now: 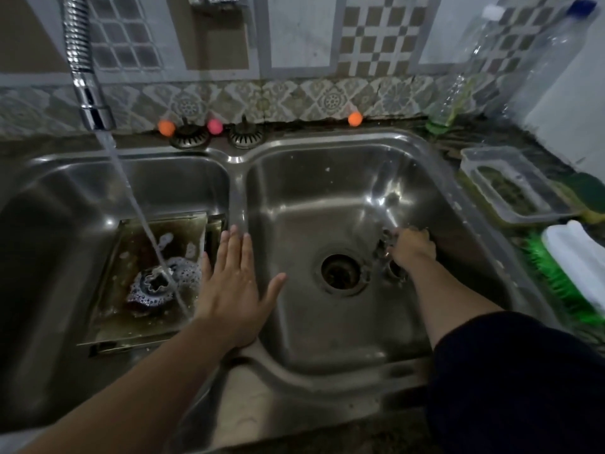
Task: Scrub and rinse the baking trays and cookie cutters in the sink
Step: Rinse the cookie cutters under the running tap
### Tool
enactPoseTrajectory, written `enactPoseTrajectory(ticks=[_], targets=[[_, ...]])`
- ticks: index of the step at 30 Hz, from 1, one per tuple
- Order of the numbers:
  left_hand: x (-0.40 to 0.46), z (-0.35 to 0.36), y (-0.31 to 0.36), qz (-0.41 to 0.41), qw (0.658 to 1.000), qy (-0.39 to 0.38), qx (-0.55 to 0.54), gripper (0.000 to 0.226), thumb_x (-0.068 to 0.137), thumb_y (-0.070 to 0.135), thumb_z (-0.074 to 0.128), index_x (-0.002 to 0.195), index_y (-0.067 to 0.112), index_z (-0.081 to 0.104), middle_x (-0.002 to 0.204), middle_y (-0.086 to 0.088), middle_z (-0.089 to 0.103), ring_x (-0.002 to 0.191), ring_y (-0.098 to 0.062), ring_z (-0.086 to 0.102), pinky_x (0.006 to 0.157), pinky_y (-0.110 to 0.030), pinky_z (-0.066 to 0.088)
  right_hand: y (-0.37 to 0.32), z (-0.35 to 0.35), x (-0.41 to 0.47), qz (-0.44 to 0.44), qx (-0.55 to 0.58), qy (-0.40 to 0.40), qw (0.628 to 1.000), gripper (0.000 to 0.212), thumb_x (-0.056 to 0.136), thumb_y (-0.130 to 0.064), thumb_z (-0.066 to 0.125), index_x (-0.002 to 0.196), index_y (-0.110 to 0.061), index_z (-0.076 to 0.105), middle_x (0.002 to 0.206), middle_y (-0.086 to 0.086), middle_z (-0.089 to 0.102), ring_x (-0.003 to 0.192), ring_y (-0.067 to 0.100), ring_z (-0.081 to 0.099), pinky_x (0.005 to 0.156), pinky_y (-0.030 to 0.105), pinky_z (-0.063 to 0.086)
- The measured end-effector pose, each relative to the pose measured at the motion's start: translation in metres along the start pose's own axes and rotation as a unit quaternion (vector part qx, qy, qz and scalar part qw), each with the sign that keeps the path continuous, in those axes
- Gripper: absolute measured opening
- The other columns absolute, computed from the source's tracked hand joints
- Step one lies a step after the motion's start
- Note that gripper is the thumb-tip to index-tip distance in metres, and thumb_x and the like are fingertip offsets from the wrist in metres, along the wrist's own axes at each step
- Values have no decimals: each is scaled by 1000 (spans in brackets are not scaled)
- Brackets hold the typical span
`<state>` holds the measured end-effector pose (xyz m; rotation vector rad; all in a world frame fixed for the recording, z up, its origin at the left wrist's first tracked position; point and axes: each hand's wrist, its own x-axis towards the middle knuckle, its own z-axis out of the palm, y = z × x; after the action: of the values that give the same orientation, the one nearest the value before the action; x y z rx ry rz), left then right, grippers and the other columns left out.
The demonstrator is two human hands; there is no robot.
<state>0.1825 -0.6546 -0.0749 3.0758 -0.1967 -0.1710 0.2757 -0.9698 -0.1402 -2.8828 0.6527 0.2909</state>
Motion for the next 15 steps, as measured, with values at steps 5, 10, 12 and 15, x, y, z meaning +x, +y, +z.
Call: enactPoseTrajectory(ticks=[5,10,12,15], targets=[[3,2,0,5,1000,5,-3,95,79,74,-8,149,10,-16,157,-7,-24,143,-19,-26,117,-43,-13,-1,-6,-9,1,13,-8,1000,46,91,-31,62,134,-20,51,138,10,45,131,32,34,98,41,40],[1,1,-1,10,1000,-1,-22,92,83,71,0,150,9,-13,157,-9,-23,144,-20,-24,119,-46,-7,-11,-29,-43,-41,60,1,997,42,90,-31,61,131,-27,54,137,9,47,127,29,38,102,42,41],[1,1,-2,15,999,-4,-31,97,79,74,-3,151,9,-10,158,-9,-20,145,-22,-21,119,-46,-4,-24,-35,-65,-74,74,-3,994,42,89,-32,62,130,-28,55,134,8,53,125,28,45,102,41,43],[-1,-3,-8,37,995,-6,-90,91,87,71,12,153,11,-3,159,-6,-15,146,-19,-16,120,-45,0,-58,-43,-104,-134,68,-1,989,40,89,-37,61,128,-32,56,129,5,60,123,25,51,101,40,44]])
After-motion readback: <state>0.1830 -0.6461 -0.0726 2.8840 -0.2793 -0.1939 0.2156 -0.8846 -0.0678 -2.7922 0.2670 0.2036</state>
